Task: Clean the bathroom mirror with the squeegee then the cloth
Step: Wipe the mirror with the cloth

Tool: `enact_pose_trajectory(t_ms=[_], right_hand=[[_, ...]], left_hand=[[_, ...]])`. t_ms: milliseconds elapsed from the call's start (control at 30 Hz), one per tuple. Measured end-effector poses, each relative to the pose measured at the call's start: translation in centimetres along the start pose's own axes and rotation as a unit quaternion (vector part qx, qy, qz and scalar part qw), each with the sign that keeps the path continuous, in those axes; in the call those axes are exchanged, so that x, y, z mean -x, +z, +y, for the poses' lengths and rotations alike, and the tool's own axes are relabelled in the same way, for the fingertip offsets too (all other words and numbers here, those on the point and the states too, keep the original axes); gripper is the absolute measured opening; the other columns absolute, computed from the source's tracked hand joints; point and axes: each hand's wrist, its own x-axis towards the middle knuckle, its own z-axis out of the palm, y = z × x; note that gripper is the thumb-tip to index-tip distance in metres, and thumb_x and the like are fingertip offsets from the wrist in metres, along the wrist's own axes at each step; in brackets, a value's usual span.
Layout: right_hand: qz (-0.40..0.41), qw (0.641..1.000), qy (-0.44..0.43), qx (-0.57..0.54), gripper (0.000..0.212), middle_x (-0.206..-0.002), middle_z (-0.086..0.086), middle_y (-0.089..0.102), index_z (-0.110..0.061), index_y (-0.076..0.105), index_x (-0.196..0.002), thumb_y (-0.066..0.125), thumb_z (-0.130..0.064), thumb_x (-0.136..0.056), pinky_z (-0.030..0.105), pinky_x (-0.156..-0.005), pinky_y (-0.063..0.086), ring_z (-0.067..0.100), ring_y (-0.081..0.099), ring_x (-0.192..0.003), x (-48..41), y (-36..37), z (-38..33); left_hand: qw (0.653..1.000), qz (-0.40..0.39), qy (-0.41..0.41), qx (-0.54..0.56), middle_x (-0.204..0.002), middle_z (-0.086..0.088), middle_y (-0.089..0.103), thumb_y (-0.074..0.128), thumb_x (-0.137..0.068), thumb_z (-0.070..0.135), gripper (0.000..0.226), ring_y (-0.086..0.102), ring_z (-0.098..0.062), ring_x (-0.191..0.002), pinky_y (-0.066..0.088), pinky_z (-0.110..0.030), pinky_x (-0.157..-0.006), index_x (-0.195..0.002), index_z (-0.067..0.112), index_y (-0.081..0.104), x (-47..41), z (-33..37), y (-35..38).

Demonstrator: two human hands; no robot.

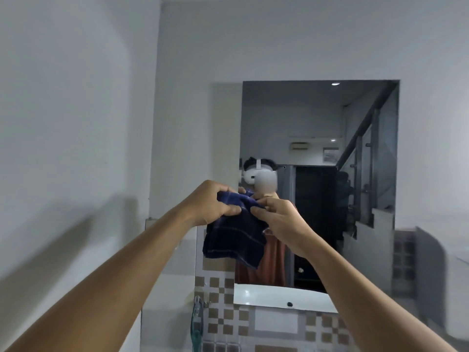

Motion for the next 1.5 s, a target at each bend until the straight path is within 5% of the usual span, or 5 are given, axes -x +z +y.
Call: enact_pose_trajectory(t_ms=[600,733,1000,1133,1500], right_hand=[[0.263,0.947,-0.044,0.181,0.064,-0.153,0.002,0.041,-0.032,0.040,-0.142,0.030,-0.070,-0.092,0.052,-0.114,0.036,0.028,0.040,-0.139,0.5,-1.8,-0.6],[0.251,0.952,-0.056,0.163,0.074,-0.170,0.002,-0.002,-0.033,0.004,-0.161,0.035,-0.060,-0.100,0.049,-0.124,0.020,0.025,0.007,-0.156,0.0,-1.6,-0.4],[0.328,0.913,-0.136,0.201,0.055,-0.165,0.005,0.029,-0.021,0.022,-0.160,0.039,-0.026,-0.108,0.044,-0.117,0.036,0.026,0.035,-0.146,-3.5,-3.2,-0.2],[0.340,0.887,-0.152,0.273,0.056,-0.167,0.007,0.023,-0.018,0.018,-0.161,0.034,-0.031,-0.108,0.042,-0.112,0.038,0.030,0.033,-0.146,-6.5,-5.0,-1.9],[0.303,0.806,-0.177,0.476,0.059,-0.169,0.018,0.007,-0.011,0.006,-0.161,0.024,-0.032,-0.109,0.055,-0.125,0.010,0.042,0.008,-0.154,-18.4,-7.0,-7.8]], left_hand=[[0.994,0.002,-0.044,0.100,-0.091,-0.004,0.078,0.075,-0.086,0.023,0.007,0.073,-0.024,-0.093,0.057,-0.043,-0.093,-0.089,0.018,0.079,-7.1,10.6,1.9],[0.986,-0.024,-0.036,0.160,-0.101,-0.010,0.077,0.068,-0.093,0.019,0.013,0.072,-0.024,-0.096,0.057,-0.033,-0.086,-0.099,0.012,0.077,-7.5,12.0,2.0],[0.941,0.130,-0.037,0.311,-0.095,-0.009,0.072,0.054,-0.099,0.027,0.027,0.060,-0.021,-0.079,0.049,-0.025,-0.063,-0.105,0.007,0.070,-7.3,10.6,1.8],[0.949,0.314,0.011,-0.036,-0.119,-0.002,0.069,0.044,-0.102,0.026,0.029,0.062,-0.017,-0.105,0.050,-0.034,-0.092,-0.123,0.016,0.062,-7.1,3.7,4.1],[0.903,0.197,0.194,-0.330,-0.163,-0.013,0.027,0.051,-0.087,0.064,0.084,0.026,-0.029,-0.150,0.033,-0.044,-0.119,-0.155,0.022,0.028,-7.5,-2.7,12.0]])
